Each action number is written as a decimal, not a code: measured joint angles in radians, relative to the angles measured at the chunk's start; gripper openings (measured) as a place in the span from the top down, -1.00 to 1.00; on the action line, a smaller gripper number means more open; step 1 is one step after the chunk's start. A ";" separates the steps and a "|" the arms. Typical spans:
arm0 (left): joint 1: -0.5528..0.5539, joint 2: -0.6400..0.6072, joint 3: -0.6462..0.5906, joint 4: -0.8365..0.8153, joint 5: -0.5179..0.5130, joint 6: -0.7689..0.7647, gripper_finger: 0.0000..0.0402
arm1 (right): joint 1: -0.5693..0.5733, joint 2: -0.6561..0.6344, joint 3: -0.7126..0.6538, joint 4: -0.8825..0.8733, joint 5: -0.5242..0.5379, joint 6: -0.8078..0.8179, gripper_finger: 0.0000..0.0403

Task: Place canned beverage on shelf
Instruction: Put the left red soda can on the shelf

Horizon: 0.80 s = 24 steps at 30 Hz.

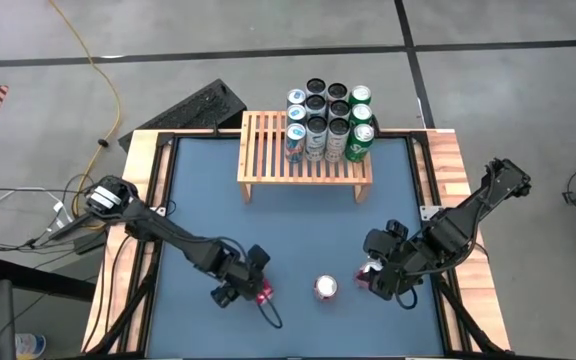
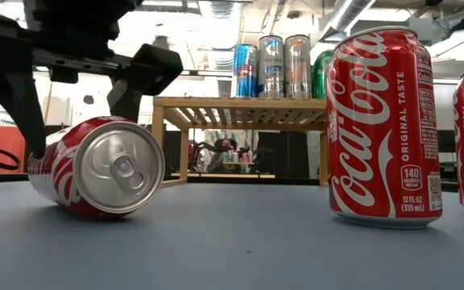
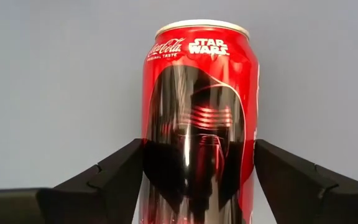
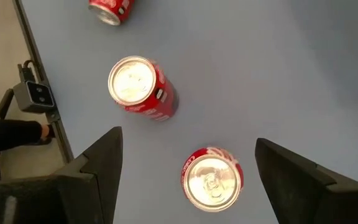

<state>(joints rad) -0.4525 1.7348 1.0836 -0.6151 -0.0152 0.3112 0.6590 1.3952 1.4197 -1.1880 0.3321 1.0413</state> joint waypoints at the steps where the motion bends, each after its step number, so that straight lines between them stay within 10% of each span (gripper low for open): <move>1: 0.009 0.000 0.000 0.001 0.010 -0.005 -0.30 | 0.000 0.000 0.000 0.000 0.010 0.000 -0.50; 14: 0.095 -0.017 0.112 0.053 0.120 -0.258 -0.27 | 0.000 0.000 0.000 0.000 0.013 0.000 -0.50; 24: 0.107 -0.252 -0.133 0.578 -0.171 -0.444 -0.06 | 0.000 0.000 0.000 -0.001 0.014 -0.003 -0.50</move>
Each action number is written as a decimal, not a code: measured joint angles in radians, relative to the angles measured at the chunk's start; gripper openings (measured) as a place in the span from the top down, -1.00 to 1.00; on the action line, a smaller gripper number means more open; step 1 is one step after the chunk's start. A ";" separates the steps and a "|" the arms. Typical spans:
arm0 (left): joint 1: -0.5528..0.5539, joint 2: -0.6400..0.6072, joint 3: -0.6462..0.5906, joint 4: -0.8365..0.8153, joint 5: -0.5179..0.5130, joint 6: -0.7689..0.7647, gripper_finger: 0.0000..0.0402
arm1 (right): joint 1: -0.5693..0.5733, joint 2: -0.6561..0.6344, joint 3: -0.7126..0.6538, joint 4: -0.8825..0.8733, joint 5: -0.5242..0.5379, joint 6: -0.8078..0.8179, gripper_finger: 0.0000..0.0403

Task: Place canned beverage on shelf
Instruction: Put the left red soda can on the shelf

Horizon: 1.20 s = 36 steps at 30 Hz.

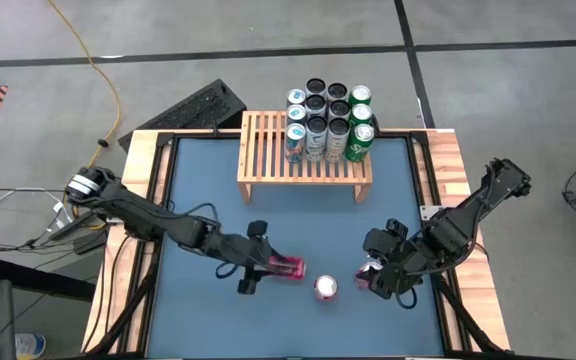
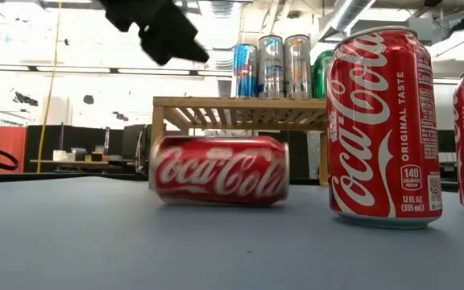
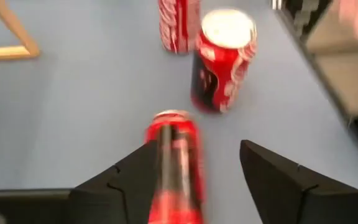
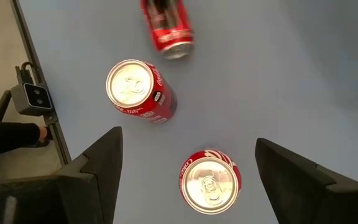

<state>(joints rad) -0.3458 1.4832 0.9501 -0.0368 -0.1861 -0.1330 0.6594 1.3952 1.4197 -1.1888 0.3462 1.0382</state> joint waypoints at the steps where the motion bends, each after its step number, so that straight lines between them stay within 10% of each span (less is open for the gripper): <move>1: 0.000 -0.019 -0.045 0.069 -0.006 -0.020 -0.02 | 0.000 0.000 0.000 0.000 0.000 -0.001 -0.50; 9: 0.024 -0.093 -0.237 0.286 -0.058 -0.023 0.17 | 0.000 0.000 0.000 0.004 0.000 0.000 -0.50; 23: 0.299 0.300 0.267 -0.249 0.105 0.454 -0.38 | 0.003 0.000 0.000 0.024 -0.002 0.035 -0.50; 26: 0.313 0.397 0.315 -0.290 0.031 0.432 -0.49 | 0.016 0.000 0.000 0.024 -0.003 0.062 -0.50; 36: 0.322 0.464 0.354 -0.436 0.246 0.259 -0.54 | 0.055 0.000 0.000 0.024 -0.003 0.091 -0.50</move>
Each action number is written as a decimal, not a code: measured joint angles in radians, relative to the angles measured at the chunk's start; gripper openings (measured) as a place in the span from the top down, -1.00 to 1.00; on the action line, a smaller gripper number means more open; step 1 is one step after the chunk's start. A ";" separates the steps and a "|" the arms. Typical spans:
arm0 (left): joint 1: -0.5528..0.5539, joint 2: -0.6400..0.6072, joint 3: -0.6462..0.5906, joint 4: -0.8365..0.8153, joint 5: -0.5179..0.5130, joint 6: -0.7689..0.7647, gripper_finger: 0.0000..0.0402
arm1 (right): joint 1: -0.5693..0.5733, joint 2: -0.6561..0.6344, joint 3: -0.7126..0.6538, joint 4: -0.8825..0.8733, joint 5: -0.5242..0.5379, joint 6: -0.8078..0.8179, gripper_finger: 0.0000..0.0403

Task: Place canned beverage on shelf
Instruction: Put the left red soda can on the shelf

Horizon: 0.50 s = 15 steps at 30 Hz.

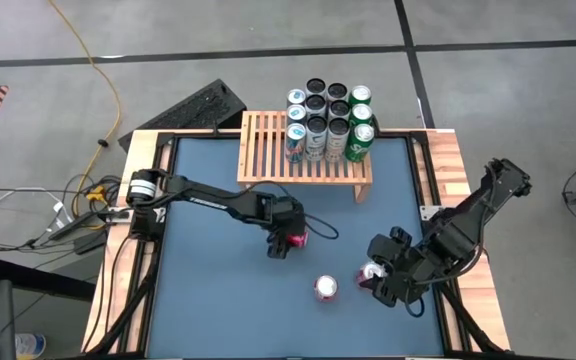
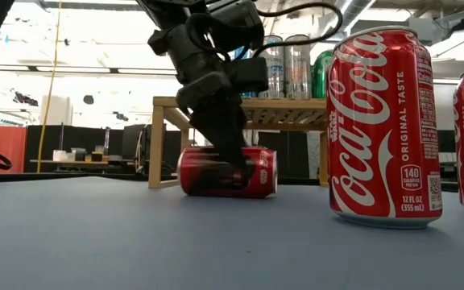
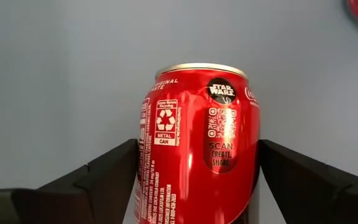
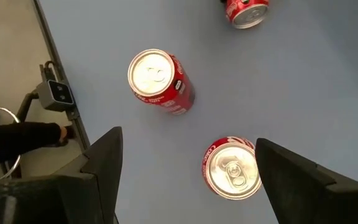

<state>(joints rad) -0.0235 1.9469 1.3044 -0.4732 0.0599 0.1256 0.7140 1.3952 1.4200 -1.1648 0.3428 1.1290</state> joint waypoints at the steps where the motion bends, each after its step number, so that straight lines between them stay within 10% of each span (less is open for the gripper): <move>1: 0.000 -0.003 0.001 0.000 0.006 -0.037 -0.53 | -0.001 0.000 0.000 -0.001 0.001 0.000 -0.50; 15: -0.050 -0.107 -0.017 0.287 0.062 -0.285 -0.39 | 0.001 0.000 0.000 -0.004 0.038 -0.003 -0.50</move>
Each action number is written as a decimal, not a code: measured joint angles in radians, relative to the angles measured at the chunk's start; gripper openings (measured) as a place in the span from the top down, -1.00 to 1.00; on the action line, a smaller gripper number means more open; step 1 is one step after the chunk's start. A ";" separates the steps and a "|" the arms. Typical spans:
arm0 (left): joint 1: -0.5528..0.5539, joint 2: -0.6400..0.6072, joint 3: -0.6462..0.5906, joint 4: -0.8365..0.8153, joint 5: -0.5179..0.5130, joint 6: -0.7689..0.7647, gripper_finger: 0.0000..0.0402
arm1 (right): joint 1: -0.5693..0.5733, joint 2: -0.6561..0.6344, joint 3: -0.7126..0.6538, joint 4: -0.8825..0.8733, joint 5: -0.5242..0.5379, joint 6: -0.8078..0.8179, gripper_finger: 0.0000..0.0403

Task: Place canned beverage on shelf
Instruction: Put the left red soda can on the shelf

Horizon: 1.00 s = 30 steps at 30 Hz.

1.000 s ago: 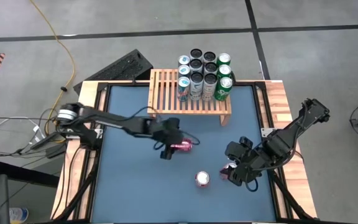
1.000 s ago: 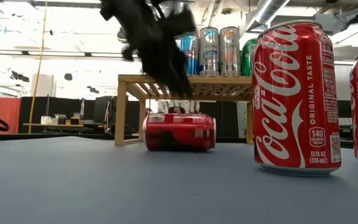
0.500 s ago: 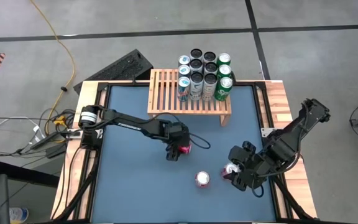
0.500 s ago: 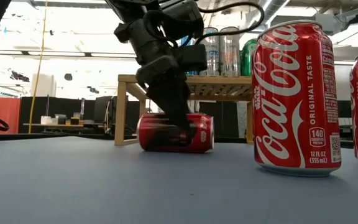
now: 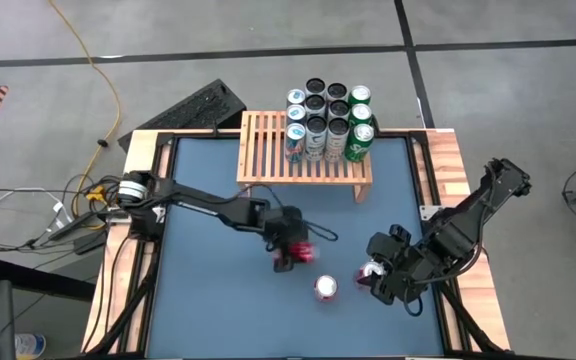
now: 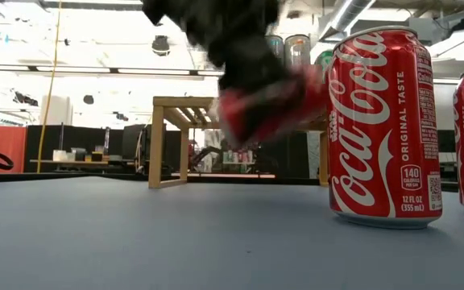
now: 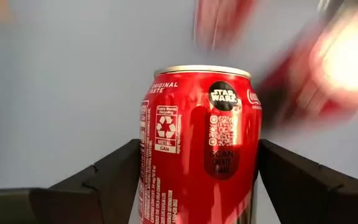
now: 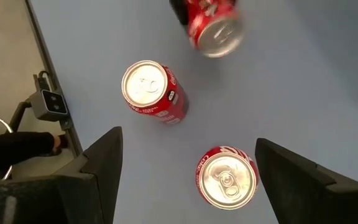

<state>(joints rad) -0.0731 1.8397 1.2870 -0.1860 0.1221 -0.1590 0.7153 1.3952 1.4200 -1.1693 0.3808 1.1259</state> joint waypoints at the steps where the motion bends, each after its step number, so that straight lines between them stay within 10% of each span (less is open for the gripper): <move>1: -0.007 -0.028 -0.018 0.073 -0.025 -0.007 -0.38 | 0.002 0.000 0.000 0.000 0.003 0.000 -0.50; 17: -0.161 -0.248 -0.831 1.564 -0.518 -0.203 -0.38 | 0.015 0.000 0.000 -0.001 0.101 -0.029 -0.50; 30: -0.329 -0.124 -0.883 1.651 -0.849 0.011 -0.38 | -0.034 0.000 0.000 0.004 0.274 -0.084 -0.50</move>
<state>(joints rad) -0.4017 1.7156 0.4045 1.4655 -0.7264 -0.1476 0.6816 1.3952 1.4200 -1.1649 0.6552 1.0416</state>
